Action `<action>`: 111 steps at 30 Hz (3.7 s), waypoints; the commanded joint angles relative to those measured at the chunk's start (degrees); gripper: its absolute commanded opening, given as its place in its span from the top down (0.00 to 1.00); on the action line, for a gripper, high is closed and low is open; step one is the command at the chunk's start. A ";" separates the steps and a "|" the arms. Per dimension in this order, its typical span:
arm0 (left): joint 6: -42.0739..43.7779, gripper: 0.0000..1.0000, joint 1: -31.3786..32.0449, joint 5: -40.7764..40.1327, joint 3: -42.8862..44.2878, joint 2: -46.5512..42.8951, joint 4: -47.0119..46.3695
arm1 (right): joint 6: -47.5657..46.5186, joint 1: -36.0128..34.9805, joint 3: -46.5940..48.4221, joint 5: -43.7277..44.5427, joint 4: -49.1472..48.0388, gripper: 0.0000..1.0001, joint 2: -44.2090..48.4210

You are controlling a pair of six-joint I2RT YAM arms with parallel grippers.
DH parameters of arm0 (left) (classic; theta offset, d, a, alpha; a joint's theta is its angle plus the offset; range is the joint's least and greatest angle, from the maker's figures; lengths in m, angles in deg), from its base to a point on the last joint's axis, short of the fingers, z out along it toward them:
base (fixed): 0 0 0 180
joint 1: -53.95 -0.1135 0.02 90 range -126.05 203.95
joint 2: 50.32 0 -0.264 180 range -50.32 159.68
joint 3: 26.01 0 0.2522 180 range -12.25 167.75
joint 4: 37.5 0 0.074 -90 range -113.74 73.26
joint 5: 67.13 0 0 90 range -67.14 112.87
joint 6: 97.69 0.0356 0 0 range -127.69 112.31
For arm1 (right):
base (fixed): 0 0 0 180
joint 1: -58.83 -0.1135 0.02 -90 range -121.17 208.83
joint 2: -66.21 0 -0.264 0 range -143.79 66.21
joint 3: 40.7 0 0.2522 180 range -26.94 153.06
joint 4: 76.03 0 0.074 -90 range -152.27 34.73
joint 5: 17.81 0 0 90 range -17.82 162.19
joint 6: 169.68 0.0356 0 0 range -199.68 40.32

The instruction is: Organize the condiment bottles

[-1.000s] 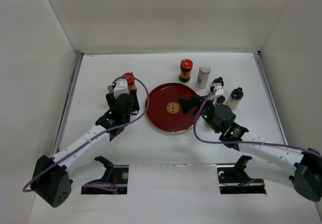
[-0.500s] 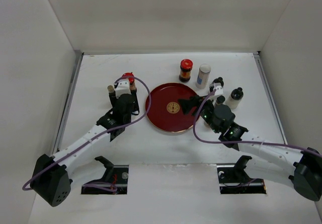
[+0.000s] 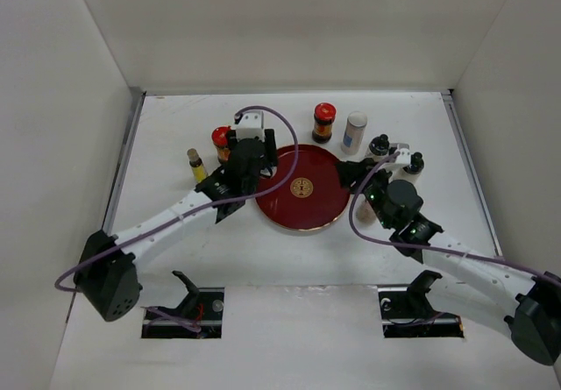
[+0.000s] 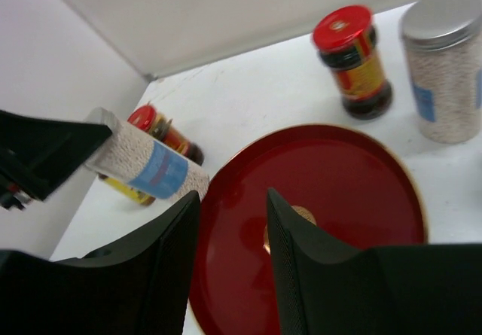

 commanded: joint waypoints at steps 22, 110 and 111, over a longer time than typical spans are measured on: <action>1.17 0.28 -4.49 10.24 16.00 25.49 -13.82 | 3.64 3.91 -1.36 3.28 0.40 0.33 2.67; -21.42 0.43 -13.19 21.49 -46.49 -22.76 -45.82 | -9.10 -5.15 39.76 16.56 22.21 0.64 -36.33; -21.42 0.42 -13.28 21.49 -46.49 -22.77 -45.82 | -9.36 -4.54 40.99 16.03 21.58 0.64 -38.09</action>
